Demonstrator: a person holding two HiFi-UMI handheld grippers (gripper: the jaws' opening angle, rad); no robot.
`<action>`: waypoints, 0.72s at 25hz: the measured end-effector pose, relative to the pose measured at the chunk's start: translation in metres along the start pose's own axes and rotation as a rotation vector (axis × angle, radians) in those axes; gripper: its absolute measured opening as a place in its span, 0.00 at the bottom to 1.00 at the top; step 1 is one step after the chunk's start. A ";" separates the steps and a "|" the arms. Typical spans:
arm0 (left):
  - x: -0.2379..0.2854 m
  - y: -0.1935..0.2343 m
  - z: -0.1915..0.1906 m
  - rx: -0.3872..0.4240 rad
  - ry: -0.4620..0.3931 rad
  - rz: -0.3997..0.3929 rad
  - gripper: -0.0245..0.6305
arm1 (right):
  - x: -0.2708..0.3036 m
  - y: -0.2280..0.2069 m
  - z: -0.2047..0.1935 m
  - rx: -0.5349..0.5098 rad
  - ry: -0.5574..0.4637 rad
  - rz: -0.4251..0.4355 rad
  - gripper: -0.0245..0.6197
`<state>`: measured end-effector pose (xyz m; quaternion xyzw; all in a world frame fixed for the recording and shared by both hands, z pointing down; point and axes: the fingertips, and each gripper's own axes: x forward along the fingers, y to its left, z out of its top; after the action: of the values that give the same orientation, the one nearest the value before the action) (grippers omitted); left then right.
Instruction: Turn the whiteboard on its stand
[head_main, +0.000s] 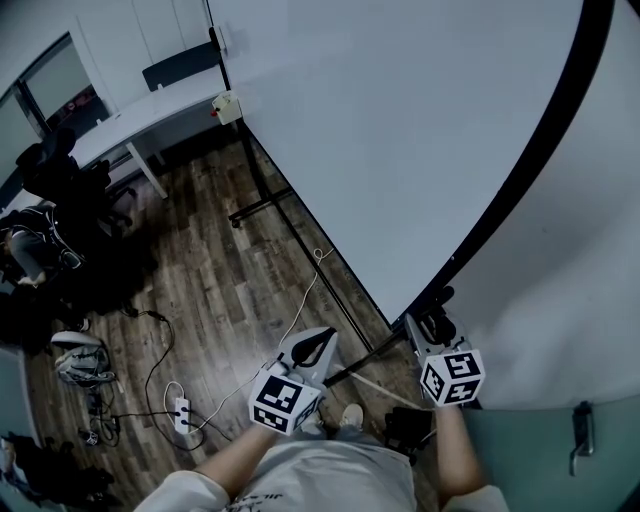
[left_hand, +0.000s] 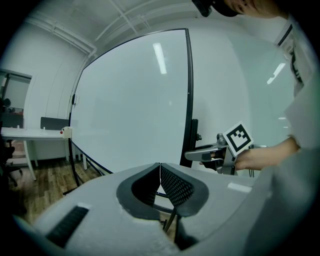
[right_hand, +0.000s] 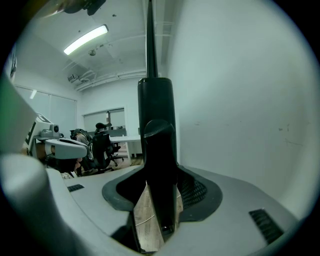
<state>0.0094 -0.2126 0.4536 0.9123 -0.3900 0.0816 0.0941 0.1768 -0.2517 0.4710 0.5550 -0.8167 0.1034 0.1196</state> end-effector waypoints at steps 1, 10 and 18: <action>-0.001 -0.001 0.001 0.000 -0.002 -0.001 0.05 | -0.001 0.000 0.000 0.000 0.002 -0.007 0.34; -0.001 -0.007 -0.002 -0.002 -0.004 -0.013 0.05 | -0.027 0.008 -0.005 0.057 -0.021 -0.039 0.34; -0.001 -0.012 0.001 -0.005 -0.009 -0.016 0.05 | -0.039 0.040 -0.003 0.068 -0.016 -0.018 0.23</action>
<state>0.0177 -0.2042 0.4508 0.9155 -0.3836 0.0756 0.0951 0.1533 -0.2020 0.4603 0.5669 -0.8086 0.1256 0.0952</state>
